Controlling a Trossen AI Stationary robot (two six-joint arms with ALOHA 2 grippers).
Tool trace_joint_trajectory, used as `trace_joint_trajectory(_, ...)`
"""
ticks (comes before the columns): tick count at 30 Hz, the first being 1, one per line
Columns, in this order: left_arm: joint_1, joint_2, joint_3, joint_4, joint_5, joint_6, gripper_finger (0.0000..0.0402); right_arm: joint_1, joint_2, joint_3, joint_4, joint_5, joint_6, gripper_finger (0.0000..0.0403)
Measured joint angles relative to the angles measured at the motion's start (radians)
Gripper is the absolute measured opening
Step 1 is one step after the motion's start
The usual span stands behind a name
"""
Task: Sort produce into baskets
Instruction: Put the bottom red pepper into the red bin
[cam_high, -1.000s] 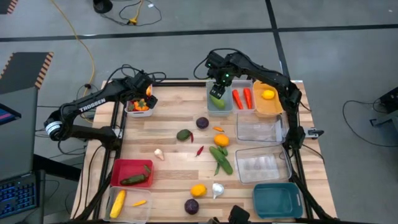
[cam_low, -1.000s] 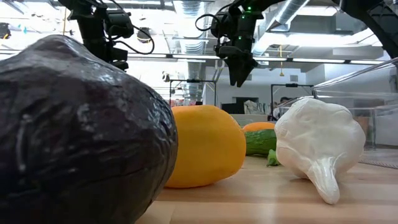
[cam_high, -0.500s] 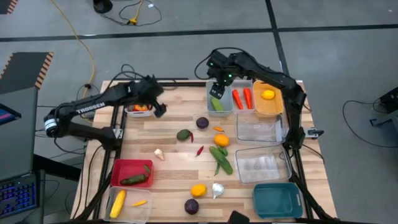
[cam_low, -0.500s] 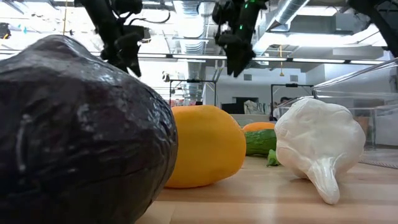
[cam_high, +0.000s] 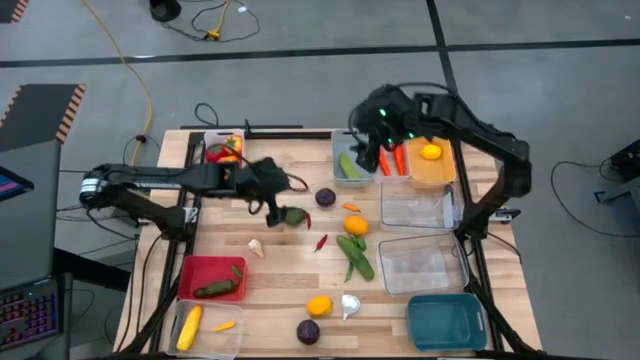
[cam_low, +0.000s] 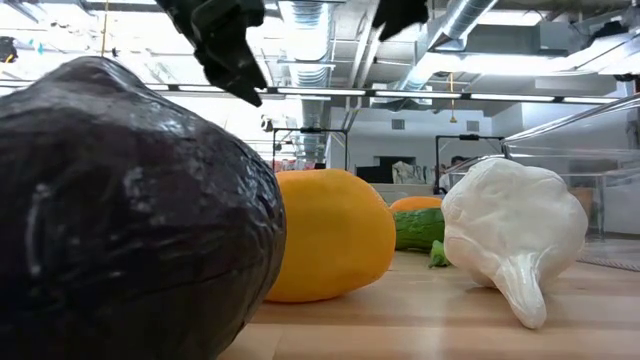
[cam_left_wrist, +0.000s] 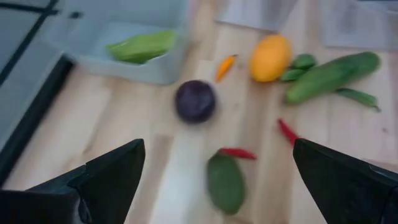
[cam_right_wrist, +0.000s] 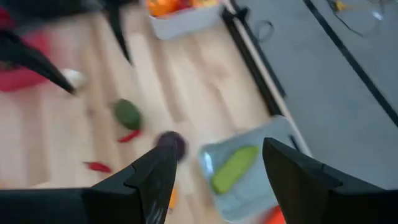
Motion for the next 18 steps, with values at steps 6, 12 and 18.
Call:
trace_joint_trajectory(6,-0.111,0.138,0.0,0.124,0.006,-0.001,0.0388,0.124,-0.106,-0.157,0.091,0.003,0.058,0.0265)
trace_joint_trajectory(12,-0.177,0.281,0.0,0.271,0.006,-0.032,0.0371,0.245,-0.194,-0.34,0.172,0.079,0.124,0.0265)
trace_joint_trajectory(18,-0.204,0.397,0.0,0.346,0.005,-0.091,0.036,0.346,-0.27,-0.515,0.289,0.173,0.196,0.0265)
